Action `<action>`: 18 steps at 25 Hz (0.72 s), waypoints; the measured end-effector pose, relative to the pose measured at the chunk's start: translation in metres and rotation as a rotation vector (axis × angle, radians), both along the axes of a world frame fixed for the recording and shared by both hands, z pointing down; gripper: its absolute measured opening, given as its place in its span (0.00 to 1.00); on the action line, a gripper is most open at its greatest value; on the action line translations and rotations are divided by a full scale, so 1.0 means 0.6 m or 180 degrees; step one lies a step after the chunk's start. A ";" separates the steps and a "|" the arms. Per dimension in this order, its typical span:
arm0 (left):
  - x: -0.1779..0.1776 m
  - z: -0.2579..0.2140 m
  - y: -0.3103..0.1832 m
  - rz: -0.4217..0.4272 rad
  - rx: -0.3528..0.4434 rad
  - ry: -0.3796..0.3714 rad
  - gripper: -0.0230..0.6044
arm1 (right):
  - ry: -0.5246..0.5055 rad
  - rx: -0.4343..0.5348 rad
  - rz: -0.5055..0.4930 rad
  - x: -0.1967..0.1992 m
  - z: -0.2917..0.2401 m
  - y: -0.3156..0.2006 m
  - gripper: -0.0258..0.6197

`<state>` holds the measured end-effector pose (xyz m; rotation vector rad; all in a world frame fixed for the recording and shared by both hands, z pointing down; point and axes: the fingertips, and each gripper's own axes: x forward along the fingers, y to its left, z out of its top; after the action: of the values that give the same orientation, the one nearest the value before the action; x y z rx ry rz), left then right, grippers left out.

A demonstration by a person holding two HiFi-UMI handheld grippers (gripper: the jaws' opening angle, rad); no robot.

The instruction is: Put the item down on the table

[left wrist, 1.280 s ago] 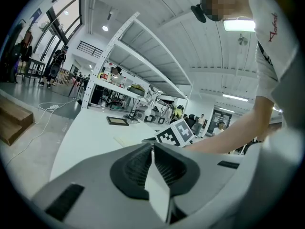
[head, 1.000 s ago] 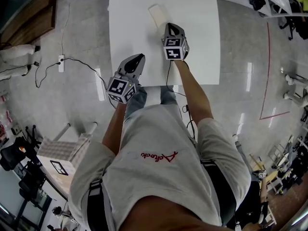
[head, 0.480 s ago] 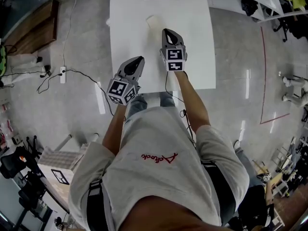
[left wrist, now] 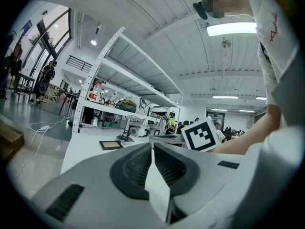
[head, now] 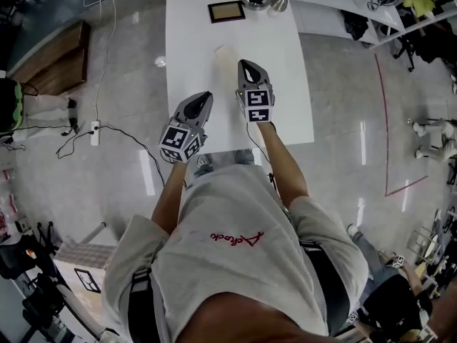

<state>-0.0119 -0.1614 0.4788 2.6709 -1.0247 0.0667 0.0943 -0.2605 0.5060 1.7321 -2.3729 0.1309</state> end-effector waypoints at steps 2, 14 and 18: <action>-0.005 -0.006 0.003 -0.0003 0.0035 0.0013 0.09 | -0.0021 0.0045 -0.0012 -0.006 -0.013 0.016 0.05; -0.031 -0.015 0.034 0.0118 0.0122 -0.0011 0.09 | -0.0093 0.0289 -0.0026 -0.040 -0.070 0.144 0.05; -0.049 -0.016 0.049 0.0226 0.0146 -0.0004 0.09 | -0.0178 0.0307 0.0080 -0.057 -0.076 0.181 0.05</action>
<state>-0.0415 -0.1320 0.4691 2.7488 -0.9426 0.0602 0.0599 -0.1521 0.4601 1.8248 -2.4351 0.0705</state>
